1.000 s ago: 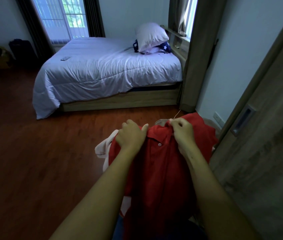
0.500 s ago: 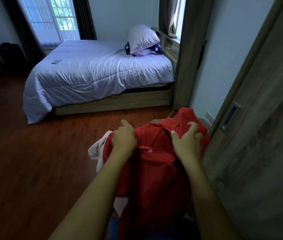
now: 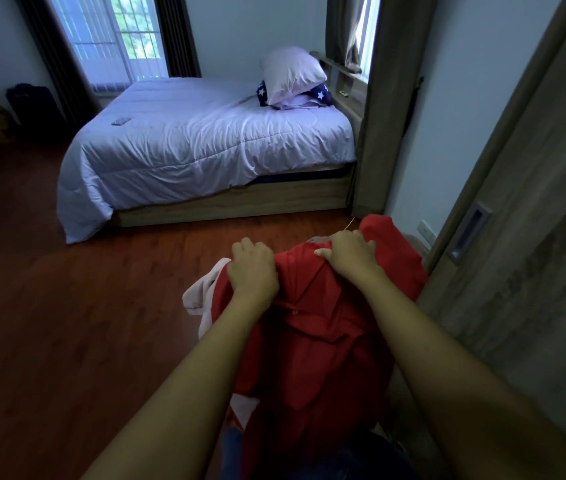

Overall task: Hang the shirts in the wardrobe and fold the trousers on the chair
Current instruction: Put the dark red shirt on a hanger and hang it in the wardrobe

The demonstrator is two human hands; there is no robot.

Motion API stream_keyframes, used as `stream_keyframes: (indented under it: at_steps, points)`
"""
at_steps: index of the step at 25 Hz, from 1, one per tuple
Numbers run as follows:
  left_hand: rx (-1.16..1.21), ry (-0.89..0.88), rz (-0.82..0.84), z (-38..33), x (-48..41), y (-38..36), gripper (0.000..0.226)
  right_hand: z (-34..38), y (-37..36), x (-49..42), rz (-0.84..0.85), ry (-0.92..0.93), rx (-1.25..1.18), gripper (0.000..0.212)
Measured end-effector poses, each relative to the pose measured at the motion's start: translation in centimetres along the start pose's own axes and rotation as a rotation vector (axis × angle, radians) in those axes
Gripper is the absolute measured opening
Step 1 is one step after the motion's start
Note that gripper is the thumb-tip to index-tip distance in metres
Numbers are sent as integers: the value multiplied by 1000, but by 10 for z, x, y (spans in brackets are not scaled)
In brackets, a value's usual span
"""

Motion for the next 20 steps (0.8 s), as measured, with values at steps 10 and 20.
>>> stream_keyframes:
  at_steps: [10,20]
  points:
    - [416,162,-251,28,7,31,21,-53,75,88,-889,-444,-687,12]
    - [816,177,-36,32,19,15,24,-32,29,62,-201,31,-46,38]
Point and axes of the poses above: each hand's wrist, its own x-axis away from the middle knuckle, its own y-axis out of the back of the hand, z = x × y, the point moved 7 cm from there along -x, towards the middle knuckle, and after that the axes turned 11 degrees about y, right-handed, at the moved point
